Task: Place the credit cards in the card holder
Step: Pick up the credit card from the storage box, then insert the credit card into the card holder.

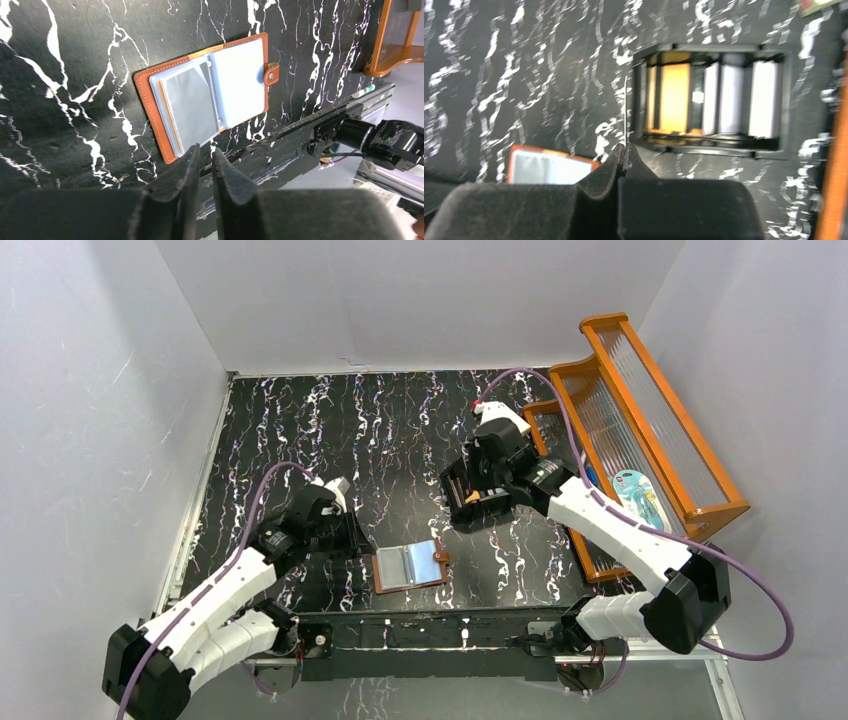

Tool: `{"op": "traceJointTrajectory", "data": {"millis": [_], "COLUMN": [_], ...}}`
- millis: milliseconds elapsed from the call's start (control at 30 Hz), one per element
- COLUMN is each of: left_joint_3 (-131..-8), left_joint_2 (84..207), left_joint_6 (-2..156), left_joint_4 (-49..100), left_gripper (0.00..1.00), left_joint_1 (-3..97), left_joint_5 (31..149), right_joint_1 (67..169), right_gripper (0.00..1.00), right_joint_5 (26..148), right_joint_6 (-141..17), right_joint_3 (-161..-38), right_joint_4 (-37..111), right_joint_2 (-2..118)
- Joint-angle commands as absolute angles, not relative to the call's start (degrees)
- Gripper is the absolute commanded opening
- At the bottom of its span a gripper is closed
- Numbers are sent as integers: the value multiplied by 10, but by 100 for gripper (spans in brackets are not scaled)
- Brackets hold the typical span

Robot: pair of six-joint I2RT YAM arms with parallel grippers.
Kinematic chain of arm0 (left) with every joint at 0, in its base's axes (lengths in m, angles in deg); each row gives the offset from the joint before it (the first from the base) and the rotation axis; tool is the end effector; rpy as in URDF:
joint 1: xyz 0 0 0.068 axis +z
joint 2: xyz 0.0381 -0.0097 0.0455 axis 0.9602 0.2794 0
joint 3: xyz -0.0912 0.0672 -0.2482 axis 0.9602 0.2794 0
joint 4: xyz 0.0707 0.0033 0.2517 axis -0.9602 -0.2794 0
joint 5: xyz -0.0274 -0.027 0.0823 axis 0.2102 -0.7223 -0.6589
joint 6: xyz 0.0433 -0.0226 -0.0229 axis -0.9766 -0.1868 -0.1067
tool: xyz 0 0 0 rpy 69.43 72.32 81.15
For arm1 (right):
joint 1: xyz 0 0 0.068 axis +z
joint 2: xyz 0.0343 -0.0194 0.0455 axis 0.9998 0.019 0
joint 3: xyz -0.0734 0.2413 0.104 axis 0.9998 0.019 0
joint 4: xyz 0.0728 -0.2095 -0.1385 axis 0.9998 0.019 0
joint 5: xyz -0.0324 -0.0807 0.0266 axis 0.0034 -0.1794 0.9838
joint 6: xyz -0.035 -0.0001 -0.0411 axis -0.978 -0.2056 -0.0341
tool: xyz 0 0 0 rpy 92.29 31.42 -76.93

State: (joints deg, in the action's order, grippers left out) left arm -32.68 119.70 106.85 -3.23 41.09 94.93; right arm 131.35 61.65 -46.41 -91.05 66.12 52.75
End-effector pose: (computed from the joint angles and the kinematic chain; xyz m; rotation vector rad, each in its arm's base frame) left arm 0.1493 -0.1053 0.2392 -0.0670 2.4526 -0.8919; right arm 0.2228 0.1894 0.3248 -0.2247 2.2051 0.2897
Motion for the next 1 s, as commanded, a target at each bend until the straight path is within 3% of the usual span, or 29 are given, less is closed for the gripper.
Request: {"op": "traceJointTrajectory", "data": {"millis": [0, 333, 733, 967], "left_joint_3": [-301, -245, -199, -196], "left_joint_2": [1219, 1277, 1326, 1335], "left_joint_6": [1097, 1128, 1136, 1135], "left_joint_4": [28, 136, 170, 146], "left_gripper": [9, 1, 4, 5], "left_joint_1": [413, 414, 414, 414], "left_joint_5": [1007, 1034, 1017, 993], "right_joint_1": [1315, 1357, 1430, 1438], "right_gripper": [0, 0, 0, 0], "right_joint_5": [764, 851, 875, 868], "right_joint_6": [-402, -294, -207, -203], "right_joint_3": [-843, -696, -590, -574], "right_joint_4": [568, 406, 251, 232], "right_joint_2": [493, 431, 489, 517]}}
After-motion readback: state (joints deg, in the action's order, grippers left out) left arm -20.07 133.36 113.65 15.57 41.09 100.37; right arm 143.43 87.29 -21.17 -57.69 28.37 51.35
